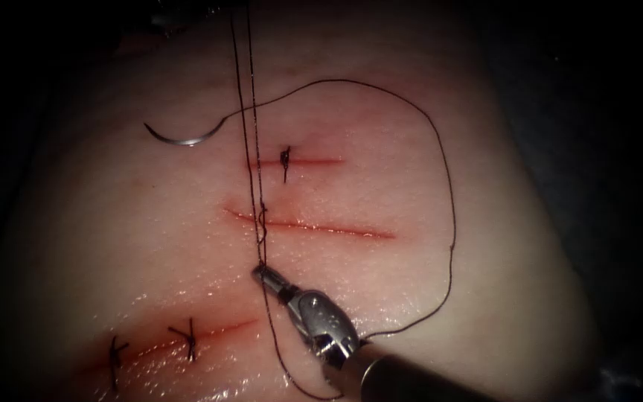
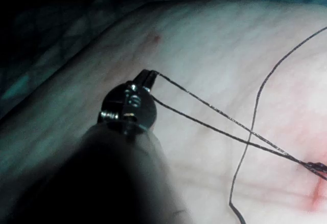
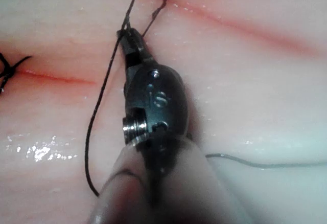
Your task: Wound Closure
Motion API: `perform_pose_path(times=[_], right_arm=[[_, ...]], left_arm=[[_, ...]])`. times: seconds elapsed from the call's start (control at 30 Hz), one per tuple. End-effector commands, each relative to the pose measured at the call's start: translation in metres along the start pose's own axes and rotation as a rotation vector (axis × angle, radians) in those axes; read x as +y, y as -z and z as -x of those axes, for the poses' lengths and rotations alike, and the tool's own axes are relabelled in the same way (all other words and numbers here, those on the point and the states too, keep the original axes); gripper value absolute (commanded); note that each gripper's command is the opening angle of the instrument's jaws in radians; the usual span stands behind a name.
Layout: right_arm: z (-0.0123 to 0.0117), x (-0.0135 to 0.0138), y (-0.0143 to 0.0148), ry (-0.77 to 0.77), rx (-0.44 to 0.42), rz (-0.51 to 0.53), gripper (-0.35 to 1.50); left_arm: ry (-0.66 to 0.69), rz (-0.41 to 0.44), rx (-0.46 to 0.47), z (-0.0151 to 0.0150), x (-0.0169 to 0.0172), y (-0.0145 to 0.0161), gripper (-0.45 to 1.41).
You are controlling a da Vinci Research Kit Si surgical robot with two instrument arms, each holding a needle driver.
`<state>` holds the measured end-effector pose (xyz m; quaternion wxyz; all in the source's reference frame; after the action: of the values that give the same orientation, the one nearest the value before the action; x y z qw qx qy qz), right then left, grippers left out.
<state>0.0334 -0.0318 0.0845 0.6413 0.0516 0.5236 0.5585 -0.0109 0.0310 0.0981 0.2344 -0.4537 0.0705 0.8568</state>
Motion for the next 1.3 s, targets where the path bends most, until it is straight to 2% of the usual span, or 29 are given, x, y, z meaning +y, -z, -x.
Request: perform_pose_path(times=[0.03,0.53,0.63,0.8,1.0,1.17,1.3], right_arm=[[0.0011,-0.0004,-0.0008,0.003,-0.004,-0.006,-0.35],[0.0028,-0.0016,0.0006,0.037,-0.039,-0.029,-0.35],[0.0023,-0.002,0.0012,-0.037,-0.048,-0.058,-0.35],[0.0023,-0.0051,0.003,-0.102,-0.109,-0.102,-0.35],[0.0019,-0.0072,0.0044,-0.1,-0.118,-0.125,-0.35],[0.0017,-0.0068,0.004,-0.097,-0.117,-0.121,-0.35],[0.0012,-0.0051,0.0024,-0.095,-0.111,-0.116,-0.35]], left_arm=[[-0.003,-0.002,0.003,-0.0003,-0.0005,-0.0007,-0.45],[-0.009,0.001,0.025,-0.0002,-0.0004,-0.0004,-0.45],[-0.011,0.001,0.024,-0.0003,0.0002,0.0002,-0.45],[-0.014,0.009,0.025,-0.0003,0.0004,0.0011,-0.45],[-0.017,0.015,0.029,0.0001,-0.0001,0.0011,-0.45],[-0.016,0.015,0.029,0.0,-0.0001,0.0011,-0.45],[-0.015,0.013,0.027,-0.0001,0.0,0.0011,-0.45]])
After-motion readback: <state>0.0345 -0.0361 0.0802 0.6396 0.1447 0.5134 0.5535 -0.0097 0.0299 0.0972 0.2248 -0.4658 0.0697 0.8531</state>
